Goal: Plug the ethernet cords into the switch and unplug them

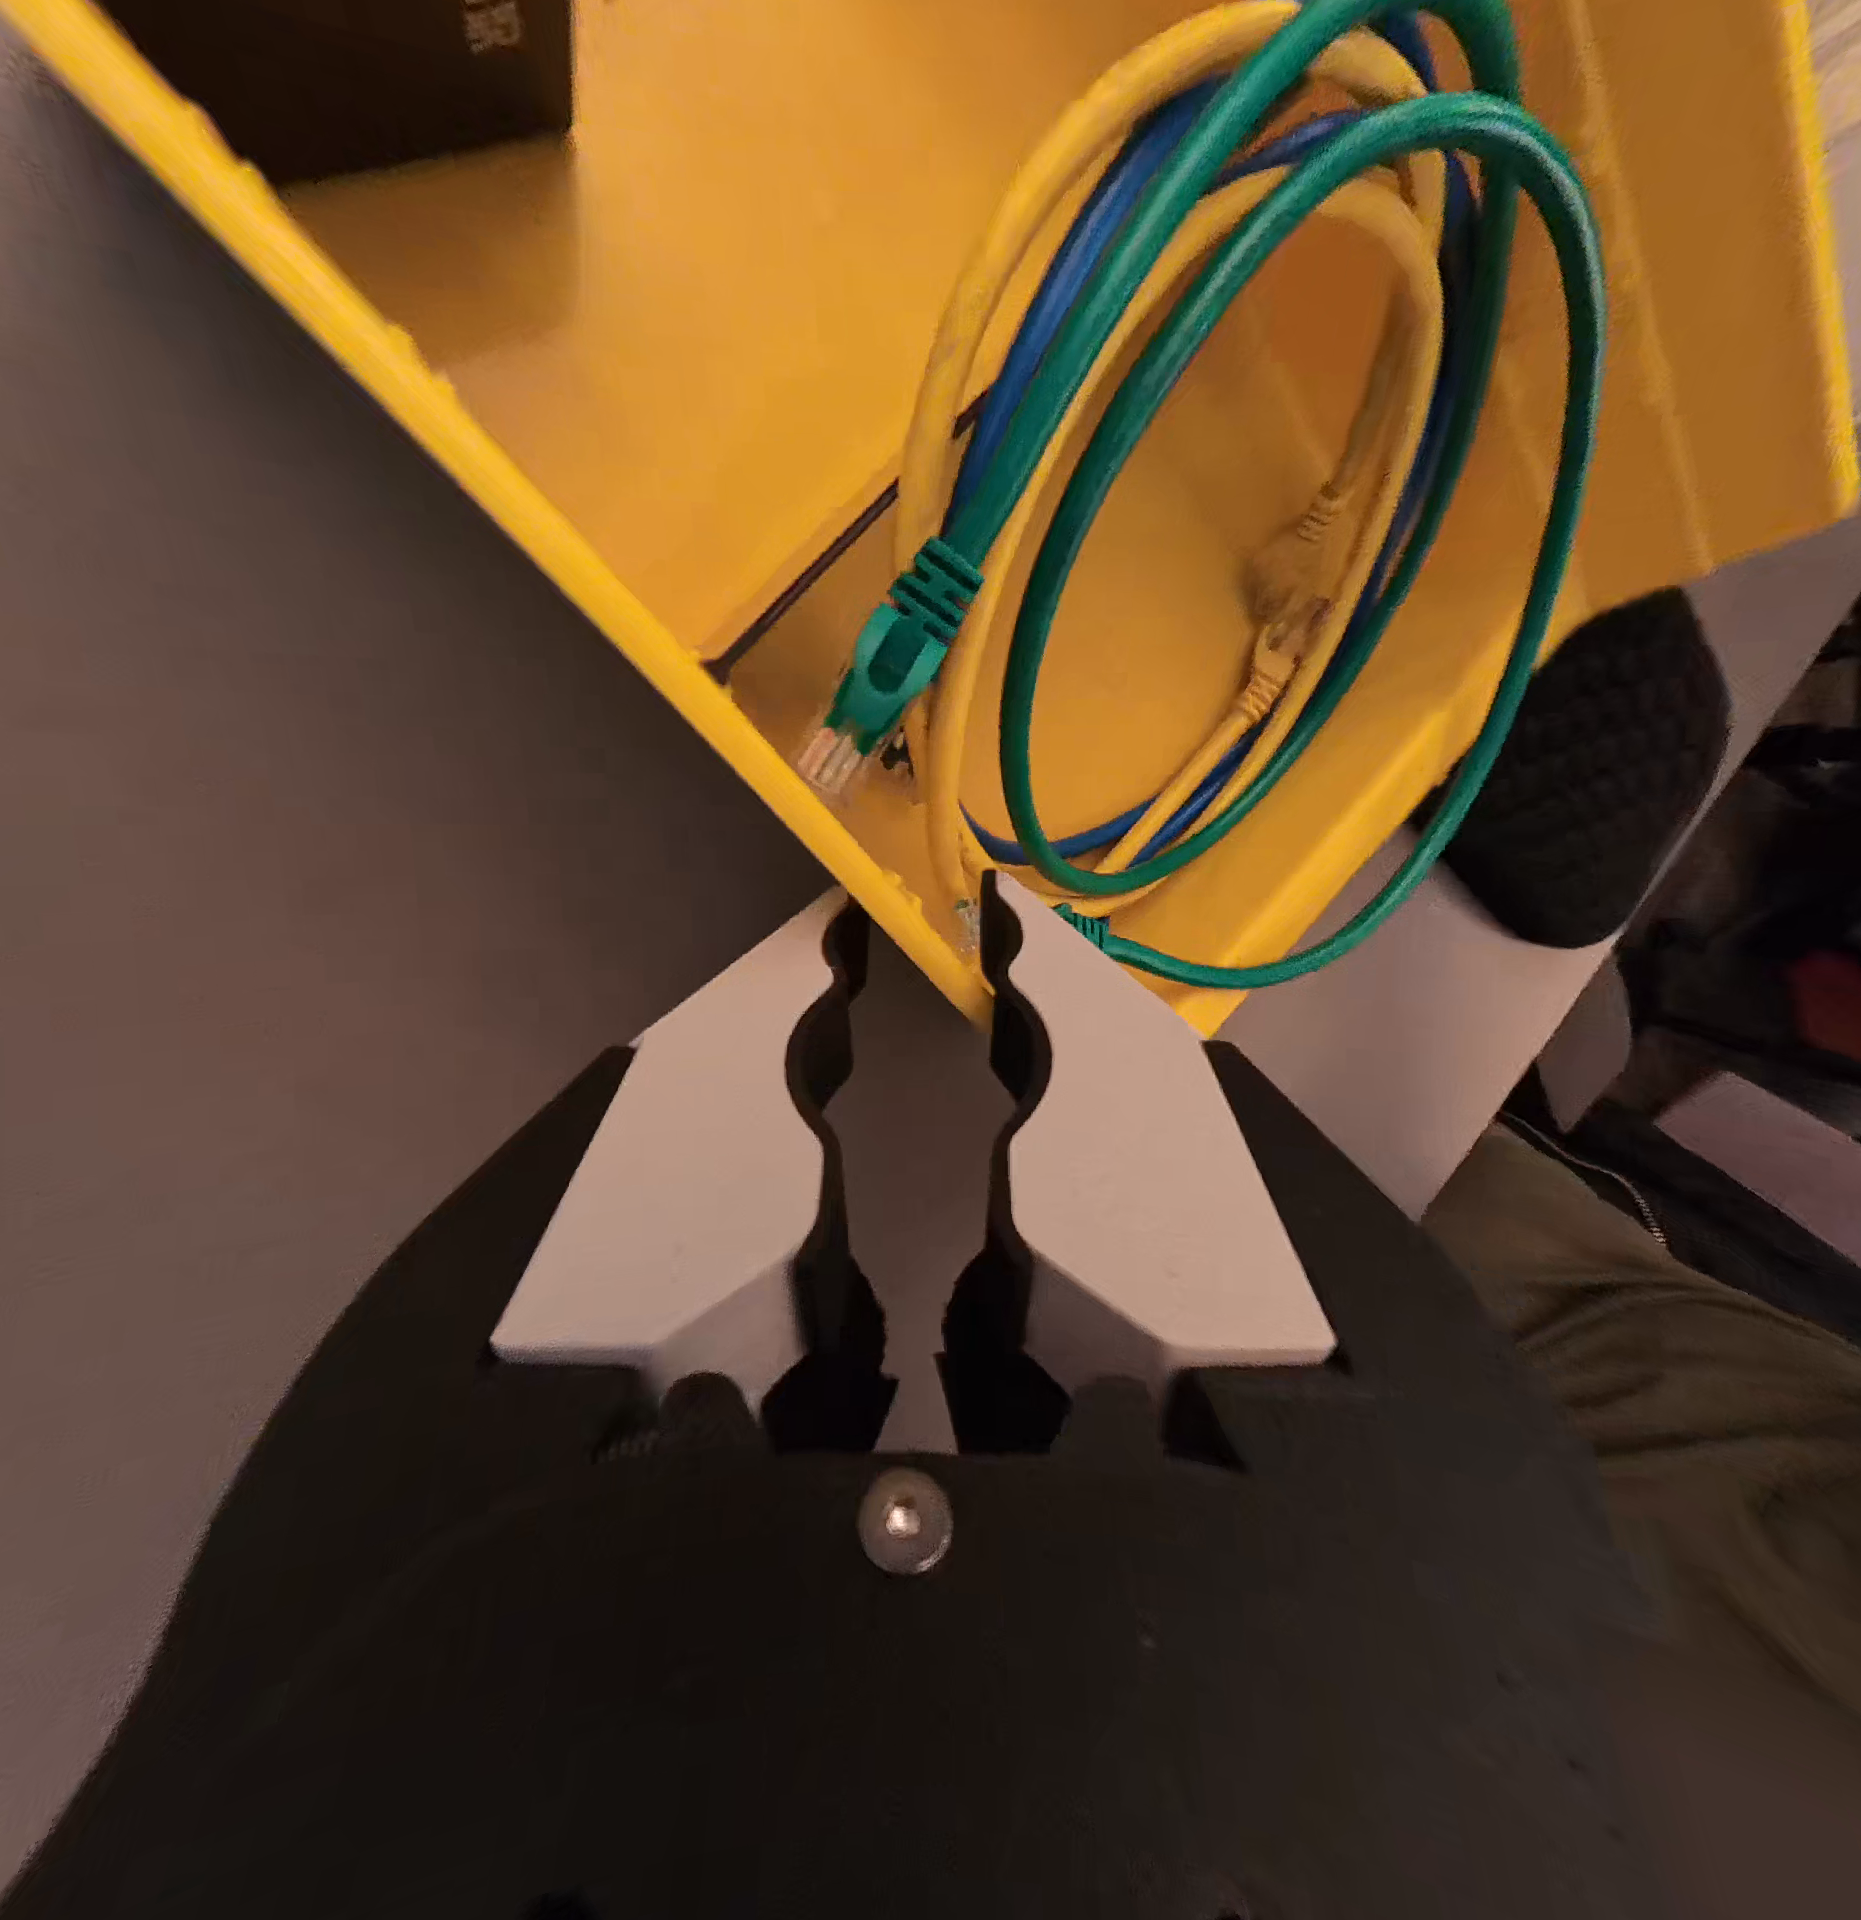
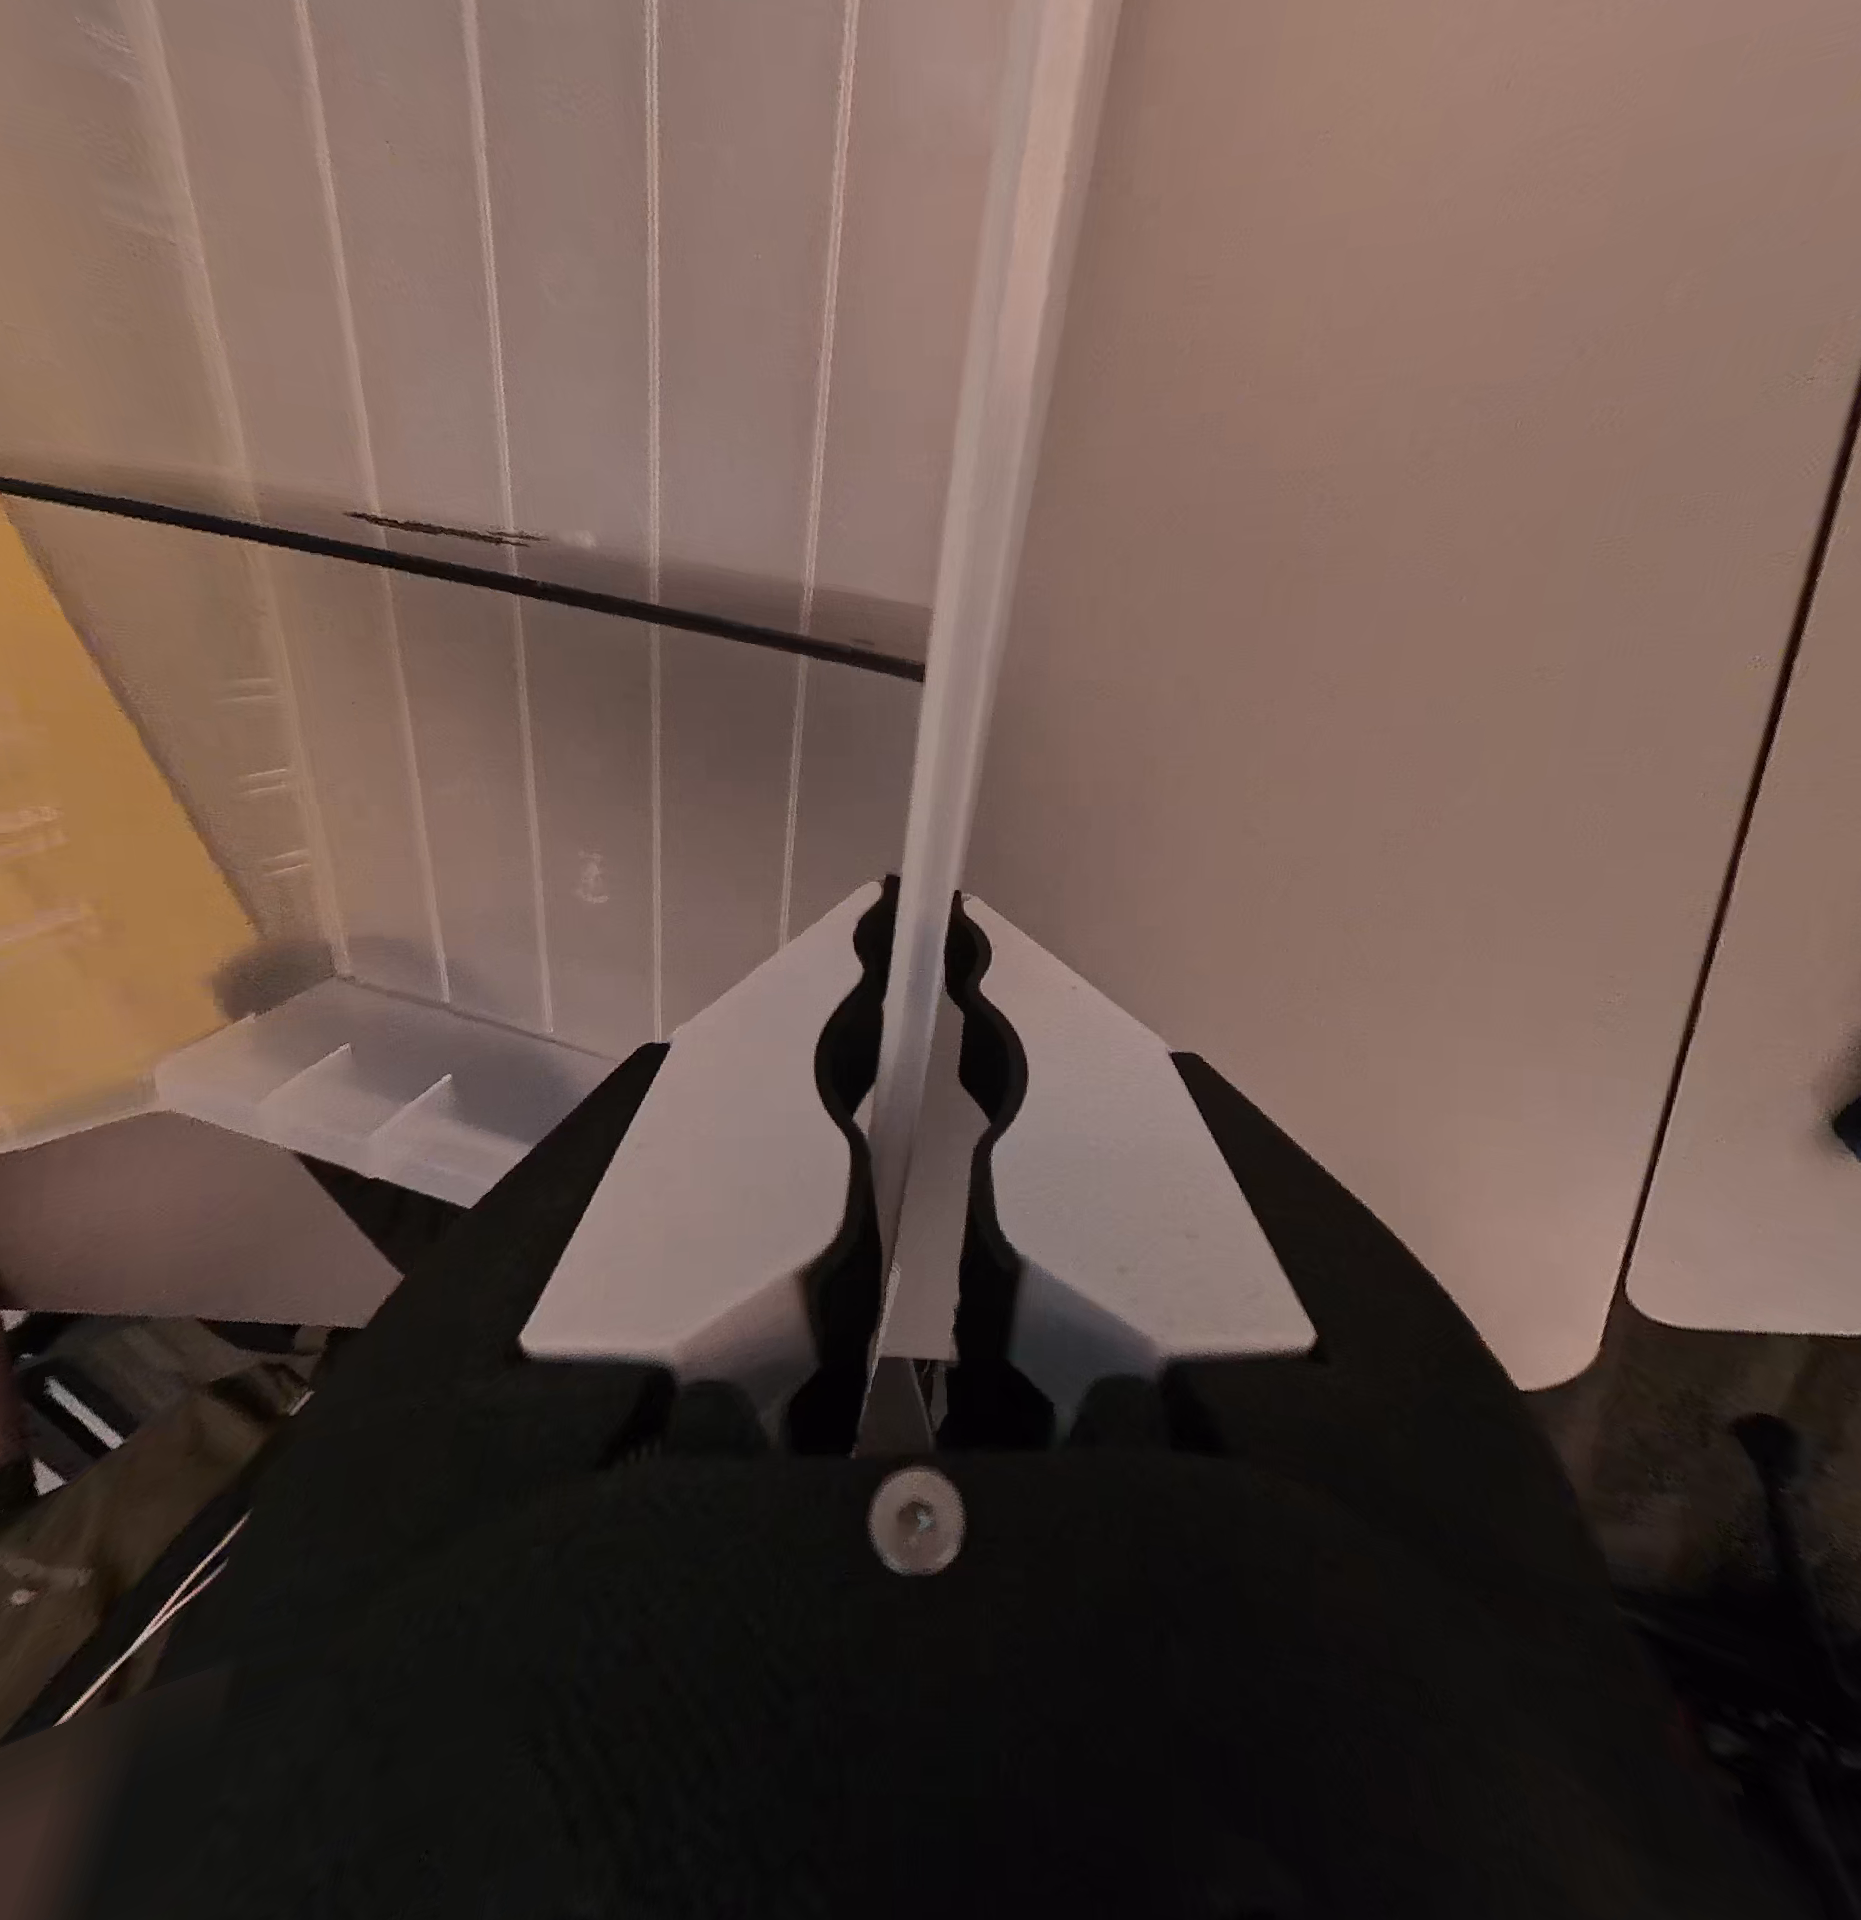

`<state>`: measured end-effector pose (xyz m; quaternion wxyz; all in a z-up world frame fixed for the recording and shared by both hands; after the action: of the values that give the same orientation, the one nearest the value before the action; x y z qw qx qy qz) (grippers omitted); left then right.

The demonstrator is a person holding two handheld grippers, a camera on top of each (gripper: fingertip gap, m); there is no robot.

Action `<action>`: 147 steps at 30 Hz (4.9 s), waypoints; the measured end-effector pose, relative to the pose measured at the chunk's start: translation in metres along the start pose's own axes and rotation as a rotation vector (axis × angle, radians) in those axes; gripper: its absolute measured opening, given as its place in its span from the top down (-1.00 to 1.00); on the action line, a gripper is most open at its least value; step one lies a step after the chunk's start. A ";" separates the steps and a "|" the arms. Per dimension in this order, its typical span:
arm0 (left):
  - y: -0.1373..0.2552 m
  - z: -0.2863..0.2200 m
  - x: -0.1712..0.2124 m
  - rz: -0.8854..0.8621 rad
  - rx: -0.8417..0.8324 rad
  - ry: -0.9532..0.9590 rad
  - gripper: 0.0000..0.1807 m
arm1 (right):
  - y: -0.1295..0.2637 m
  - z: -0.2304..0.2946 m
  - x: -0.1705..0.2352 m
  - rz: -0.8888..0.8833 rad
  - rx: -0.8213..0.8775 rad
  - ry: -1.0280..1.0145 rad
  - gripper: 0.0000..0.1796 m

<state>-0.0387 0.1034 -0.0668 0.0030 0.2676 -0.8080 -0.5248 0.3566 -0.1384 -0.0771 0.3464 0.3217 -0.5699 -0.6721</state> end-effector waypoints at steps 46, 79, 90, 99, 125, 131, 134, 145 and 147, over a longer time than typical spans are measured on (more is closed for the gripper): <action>0.202 0.215 0.237 -0.518 -0.323 0.681 0.91 | -0.041 0.098 -0.046 -0.108 -0.032 0.066 0.93; 0.292 -0.010 0.247 -0.986 -0.480 -0.147 0.36 | 0.054 0.129 0.059 -1.211 0.029 0.983 0.35; 0.191 0.119 0.432 -0.471 -0.486 -0.129 0.54 | -0.040 0.091 0.147 -0.658 -0.312 1.239 0.54; 0.141 0.114 0.420 -0.214 -0.258 -0.326 0.46 | -0.058 0.109 0.144 -0.510 -0.459 1.301 0.57; 0.126 0.099 0.430 -0.319 -0.085 -0.473 1.00 | -0.067 0.106 0.145 -0.514 -0.536 1.269 0.68; 0.126 0.102 0.428 -0.307 0.008 -0.486 1.00 | -0.067 0.106 0.146 -0.516 -0.554 1.259 0.71; 0.125 0.100 0.426 -0.284 -0.017 -0.521 1.00 | -0.067 0.106 0.146 -0.514 -0.552 1.257 0.71; 0.105 0.080 0.404 -0.333 0.011 -0.555 1.00 | -0.067 0.105 0.146 -0.523 -0.540 1.249 0.71; 0.105 0.080 0.406 -0.368 -0.012 -0.559 1.00 | -0.067 0.104 0.146 -0.534 -0.540 1.246 0.71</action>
<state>-0.4548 0.0266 -0.1257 -0.3118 0.2547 -0.7127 -0.5744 0.1827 -0.1962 -0.1341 0.4981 0.6759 0.0169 -0.5429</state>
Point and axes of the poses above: each gripper's, where its closed fingertips meet, y back along the fingers, x out of its underside, z = x × y across the jaws, the point moved 4 cm from there along y, back along the fingers, and after that the axes turned 4 degrees about x, right-handed, at the moved point
